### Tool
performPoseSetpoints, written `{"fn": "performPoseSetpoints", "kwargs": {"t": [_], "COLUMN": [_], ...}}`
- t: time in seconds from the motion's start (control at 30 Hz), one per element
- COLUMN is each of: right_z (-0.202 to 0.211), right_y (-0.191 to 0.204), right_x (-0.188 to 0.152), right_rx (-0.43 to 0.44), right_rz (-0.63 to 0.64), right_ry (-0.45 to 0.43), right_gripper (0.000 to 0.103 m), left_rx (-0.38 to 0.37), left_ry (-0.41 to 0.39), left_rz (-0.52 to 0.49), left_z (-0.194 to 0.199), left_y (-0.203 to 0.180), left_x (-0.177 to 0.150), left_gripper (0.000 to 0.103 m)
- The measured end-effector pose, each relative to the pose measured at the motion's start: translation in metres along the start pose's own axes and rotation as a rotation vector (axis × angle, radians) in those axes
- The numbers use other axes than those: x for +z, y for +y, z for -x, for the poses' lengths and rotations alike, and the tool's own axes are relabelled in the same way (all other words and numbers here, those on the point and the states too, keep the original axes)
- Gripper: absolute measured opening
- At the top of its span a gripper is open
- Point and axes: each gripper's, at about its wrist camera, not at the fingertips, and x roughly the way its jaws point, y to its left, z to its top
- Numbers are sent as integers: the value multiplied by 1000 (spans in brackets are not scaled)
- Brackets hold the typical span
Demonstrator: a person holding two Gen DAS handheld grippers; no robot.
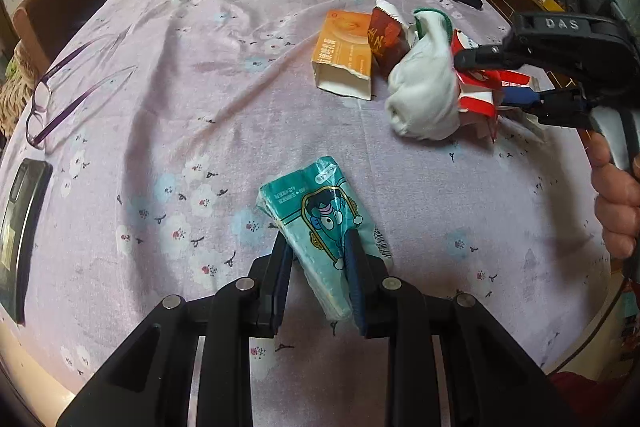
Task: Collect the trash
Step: 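Grasp the red-white snack box with the right tool while the left tool holds the tissue pack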
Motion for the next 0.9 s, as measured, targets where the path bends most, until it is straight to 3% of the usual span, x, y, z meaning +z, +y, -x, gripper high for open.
{"fn": "performPoseSetpoints", "kwargs": {"t": [0.1,0.57,0.9], "right_z": [9,88,123], "right_y": [3,-24,-49], "right_x": [-7,-67,-91], "right_rx": [24,-30,-62], "right_rz": [23,89,100], "right_ry": [-13,-118,-154], "right_gripper": [37,34,34], "left_rx": [-13,-71,-66], "left_ry": [-11,-56,-92], "left_rz": [0,-69,-143], "left_z": [0,13,26], "left_y": [-5,-59,-103], "left_x": [2,11,13], "left_gripper": [25,25,25]}}
